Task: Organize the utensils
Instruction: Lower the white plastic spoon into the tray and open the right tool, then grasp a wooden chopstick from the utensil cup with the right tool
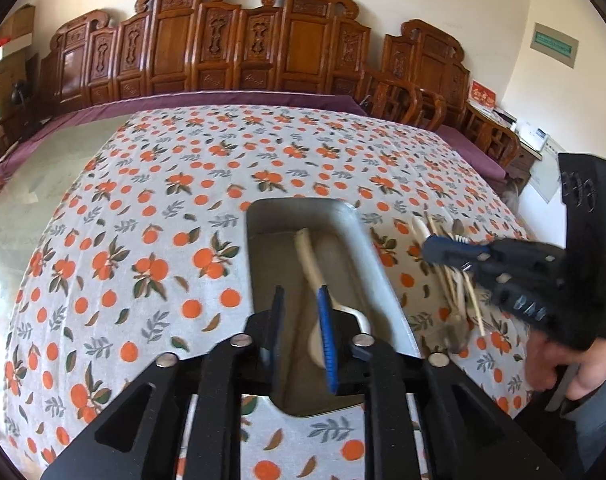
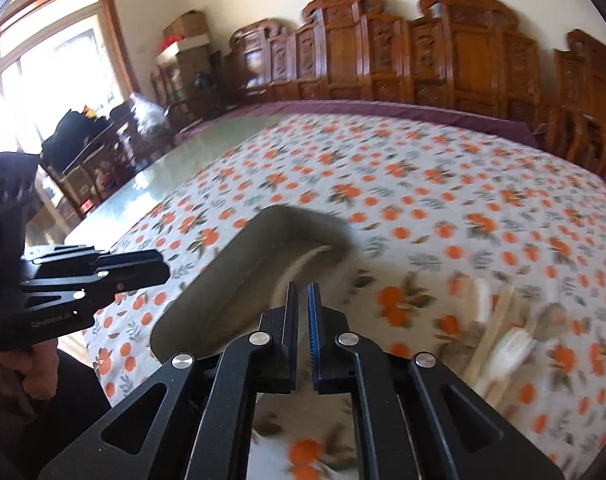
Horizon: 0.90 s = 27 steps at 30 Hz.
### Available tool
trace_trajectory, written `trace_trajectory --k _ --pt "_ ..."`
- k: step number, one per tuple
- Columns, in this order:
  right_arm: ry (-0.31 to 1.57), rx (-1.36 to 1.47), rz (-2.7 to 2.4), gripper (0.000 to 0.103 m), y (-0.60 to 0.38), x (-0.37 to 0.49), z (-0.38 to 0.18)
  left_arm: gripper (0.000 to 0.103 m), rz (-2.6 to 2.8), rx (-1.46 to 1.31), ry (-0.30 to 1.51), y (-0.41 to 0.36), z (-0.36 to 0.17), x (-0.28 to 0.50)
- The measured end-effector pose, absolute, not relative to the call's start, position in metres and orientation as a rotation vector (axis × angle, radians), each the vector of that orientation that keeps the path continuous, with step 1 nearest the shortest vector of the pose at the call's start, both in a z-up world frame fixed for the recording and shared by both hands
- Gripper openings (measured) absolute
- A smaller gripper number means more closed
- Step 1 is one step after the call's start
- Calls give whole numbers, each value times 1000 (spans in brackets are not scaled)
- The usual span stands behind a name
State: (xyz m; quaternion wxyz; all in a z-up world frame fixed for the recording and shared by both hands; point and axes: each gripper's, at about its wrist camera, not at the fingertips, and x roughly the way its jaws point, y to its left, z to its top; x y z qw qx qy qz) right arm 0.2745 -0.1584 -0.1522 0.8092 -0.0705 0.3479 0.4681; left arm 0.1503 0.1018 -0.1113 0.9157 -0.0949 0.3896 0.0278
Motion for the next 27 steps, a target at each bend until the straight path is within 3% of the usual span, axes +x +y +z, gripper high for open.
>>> trace_trajectory --k 4,6,8,13,14,19,27 --pt "712 -145 913 7 -202 287 -141 34 19 -191 783 84 -106 154" --pt "703 -155 866 7 -222 293 -140 37 1 -178 782 73 -105 156" --pt "710 -143 831 7 -240 301 -144 48 -10 -164 783 62 -106 158" --pt "738 -122 759 7 -266 309 -163 56 -35 -137 787 40 -108 163" --pt "751 -122 749 12 -268 310 -169 59 -40 -136 787 37 -109 164" --pt "808 -116 716 22 -268 314 -193 63 -54 -122 797 23 -115 169" --pt "908 -126 663 22 -256 316 -227 63 -66 -123 805 13 -122 169"
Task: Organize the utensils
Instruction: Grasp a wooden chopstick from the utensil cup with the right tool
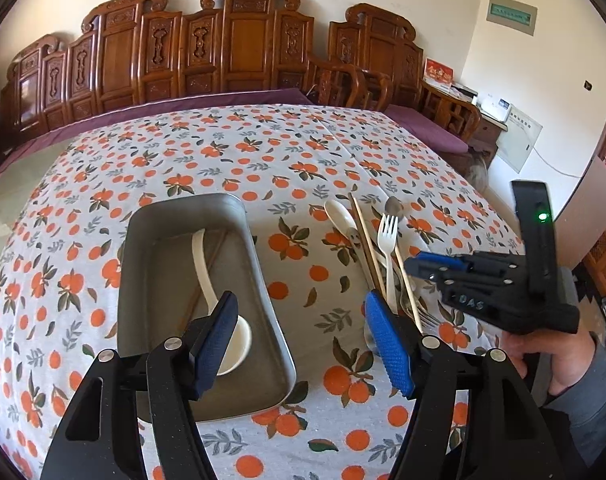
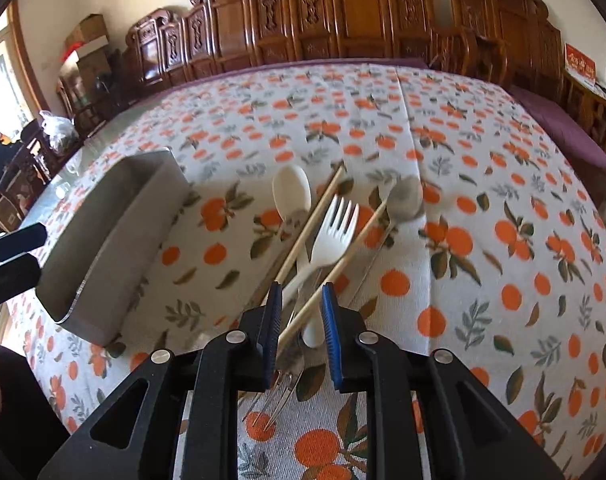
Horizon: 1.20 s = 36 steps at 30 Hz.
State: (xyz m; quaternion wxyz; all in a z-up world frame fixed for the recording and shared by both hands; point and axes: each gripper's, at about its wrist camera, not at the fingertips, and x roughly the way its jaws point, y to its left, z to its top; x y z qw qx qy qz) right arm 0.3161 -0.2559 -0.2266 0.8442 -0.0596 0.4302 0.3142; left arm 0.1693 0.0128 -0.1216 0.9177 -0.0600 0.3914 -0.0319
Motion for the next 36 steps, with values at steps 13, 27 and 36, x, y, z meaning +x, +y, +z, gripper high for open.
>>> trace_trajectory --k 13,27,36 --pt "994 -86 620 19 -263 326 -243 63 -67 -105 808 4 -123 168" --pt "994 -13 625 6 -290 327 -229 63 -42 -78 838 -8 -120 172" --pt "943 56 638 6 -316 333 -215 63 -47 -55 879 -28 -130 186"
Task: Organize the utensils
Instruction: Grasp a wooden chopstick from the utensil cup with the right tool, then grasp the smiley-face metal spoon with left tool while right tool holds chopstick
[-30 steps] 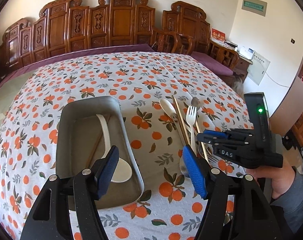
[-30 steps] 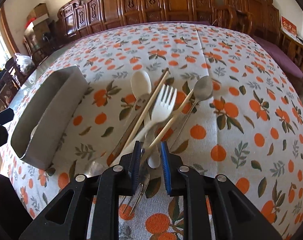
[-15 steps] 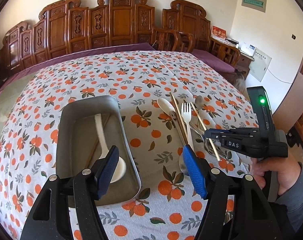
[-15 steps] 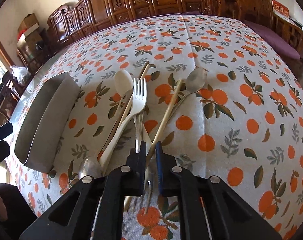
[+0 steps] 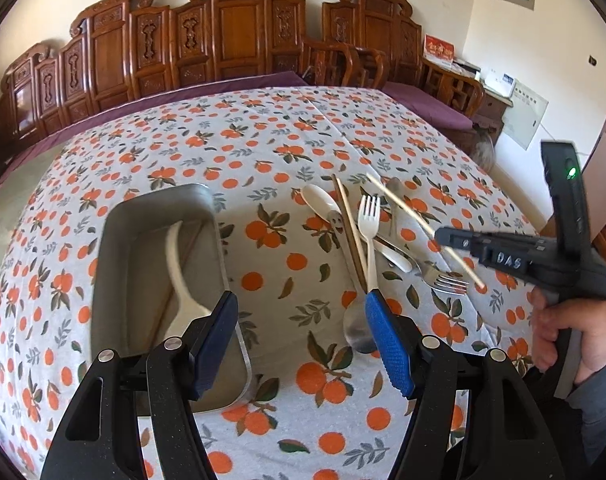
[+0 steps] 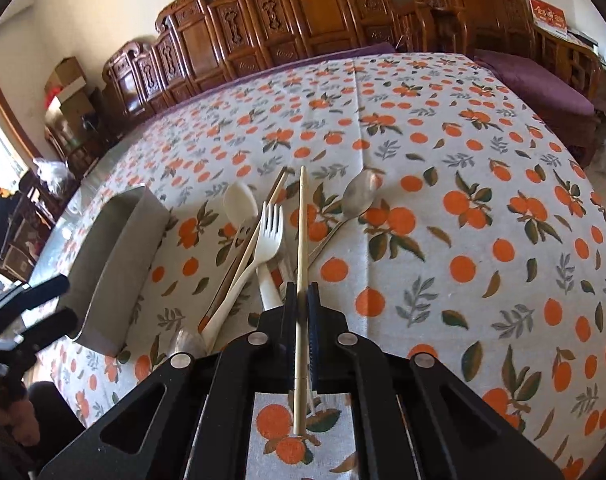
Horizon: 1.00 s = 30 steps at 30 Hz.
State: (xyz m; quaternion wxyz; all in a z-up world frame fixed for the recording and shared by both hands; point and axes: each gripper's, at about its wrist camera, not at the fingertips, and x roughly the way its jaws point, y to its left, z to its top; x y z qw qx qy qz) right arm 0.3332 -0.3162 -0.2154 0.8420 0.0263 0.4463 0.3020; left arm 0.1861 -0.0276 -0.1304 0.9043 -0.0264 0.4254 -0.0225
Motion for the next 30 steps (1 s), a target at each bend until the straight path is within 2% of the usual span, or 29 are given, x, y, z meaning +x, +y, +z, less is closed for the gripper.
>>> trace_trajectory --k 12,16,18,20,22,30 --pt "909 98 667 6 -330 346 -214 62 -109 -37 980 -59 -169 215" --pt "907 111 679 6 -329 347 -214 53 -120 -58 1007 -60 -177 228" --pt "907 112 686 6 -328 348 -214 53 -122 -68 1017 -59 -180 235" --pt "907 113 691 6 -326 348 -214 43 -128 -84 1035 -59 -182 243" --pt "908 115 696 6 -325 348 -214 42 -128 -95 1056 -58 -186 251" --pt "910 119 703 6 -323 348 -215 23 -94 -65 1120 -63 -200 266"
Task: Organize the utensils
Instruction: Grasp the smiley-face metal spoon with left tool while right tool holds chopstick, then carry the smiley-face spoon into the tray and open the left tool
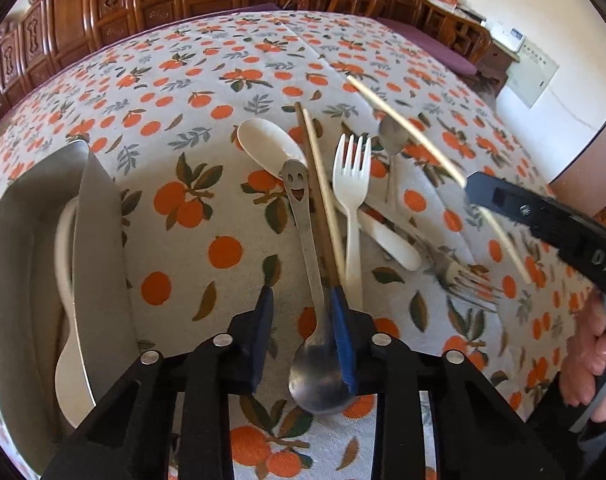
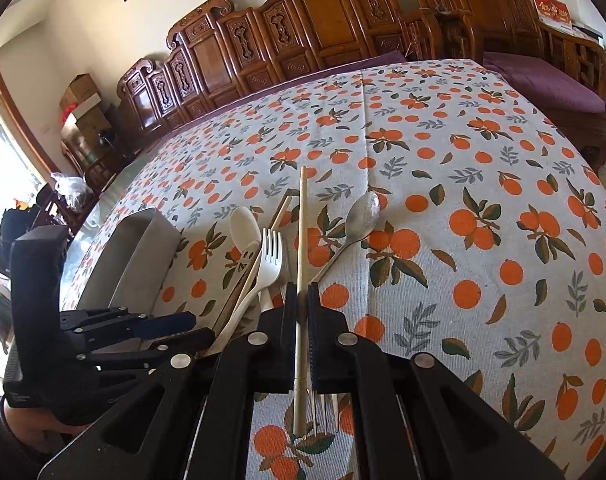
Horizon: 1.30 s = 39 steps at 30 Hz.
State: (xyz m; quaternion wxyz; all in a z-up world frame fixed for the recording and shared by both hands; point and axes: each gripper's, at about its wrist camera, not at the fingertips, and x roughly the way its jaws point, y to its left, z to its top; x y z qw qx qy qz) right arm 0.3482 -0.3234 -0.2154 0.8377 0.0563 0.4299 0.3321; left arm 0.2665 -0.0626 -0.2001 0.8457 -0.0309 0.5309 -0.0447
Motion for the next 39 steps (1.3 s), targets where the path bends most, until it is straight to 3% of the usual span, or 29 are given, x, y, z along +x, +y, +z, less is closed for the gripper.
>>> trace_trajectory --k 2,5,20,39 --pt "910 118 703 6 -323 348 -216 13 -88 -58 1137 -63 -203 268" --pt "910 114 707 6 -322 348 -216 8 -74 -34 1142 -63 -203 268" --pt "908 94 723 6 -316 341 -215 5 -101 -20 1123 -63 -196 262" --pt "862 48 798 6 -293 313 -197 5 -57 -35 1005 -26 -136 225"
